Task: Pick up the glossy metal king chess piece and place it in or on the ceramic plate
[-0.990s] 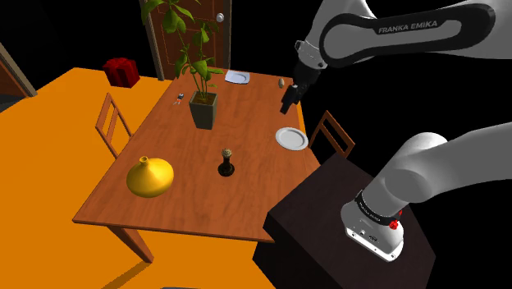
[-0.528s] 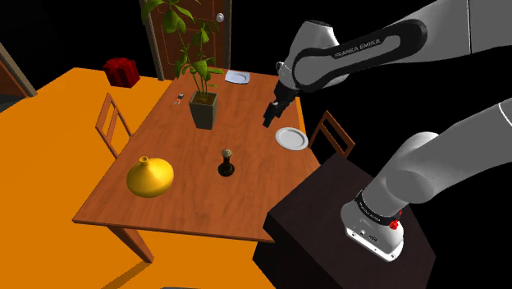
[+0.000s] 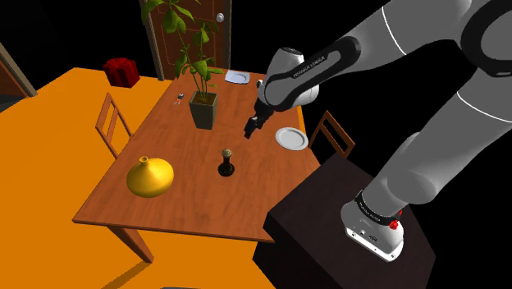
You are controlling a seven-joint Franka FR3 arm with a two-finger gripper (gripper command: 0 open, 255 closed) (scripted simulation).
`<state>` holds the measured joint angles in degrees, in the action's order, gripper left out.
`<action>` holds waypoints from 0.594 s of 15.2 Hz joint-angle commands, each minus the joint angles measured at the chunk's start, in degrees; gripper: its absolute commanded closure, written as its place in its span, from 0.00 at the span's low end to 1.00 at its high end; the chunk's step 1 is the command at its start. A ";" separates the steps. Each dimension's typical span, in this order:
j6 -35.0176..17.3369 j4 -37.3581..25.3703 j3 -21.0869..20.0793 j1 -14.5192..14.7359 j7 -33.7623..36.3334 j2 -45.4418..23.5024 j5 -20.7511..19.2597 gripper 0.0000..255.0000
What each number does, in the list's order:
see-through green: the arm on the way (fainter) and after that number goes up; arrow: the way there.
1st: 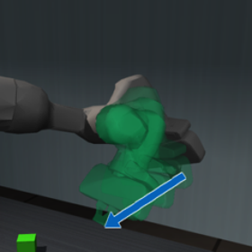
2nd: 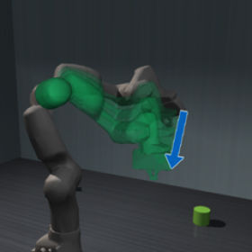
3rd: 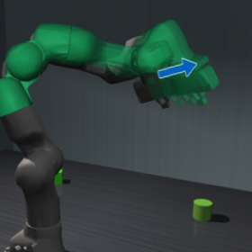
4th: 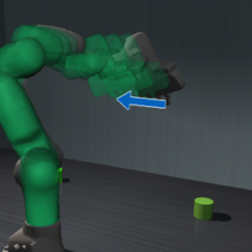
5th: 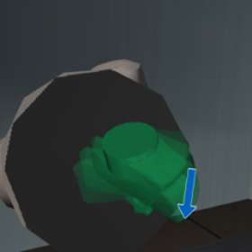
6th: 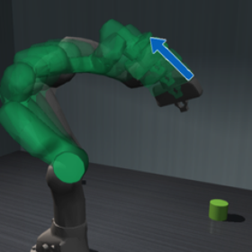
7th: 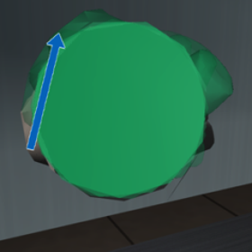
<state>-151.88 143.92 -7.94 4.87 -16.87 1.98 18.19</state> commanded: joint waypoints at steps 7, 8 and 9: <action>-11.31 -10.01 -1.94 1.03 -4.50 -19.96 4.15 0.00; -12.28 -11.60 -2.21 1.07 -4.87 -22.35 4.36 0.00; -13.16 -13.27 -2.47 1.11 -5.18 -24.73 4.49 0.00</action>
<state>-163.98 132.29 -10.08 6.02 -21.54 -20.22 22.39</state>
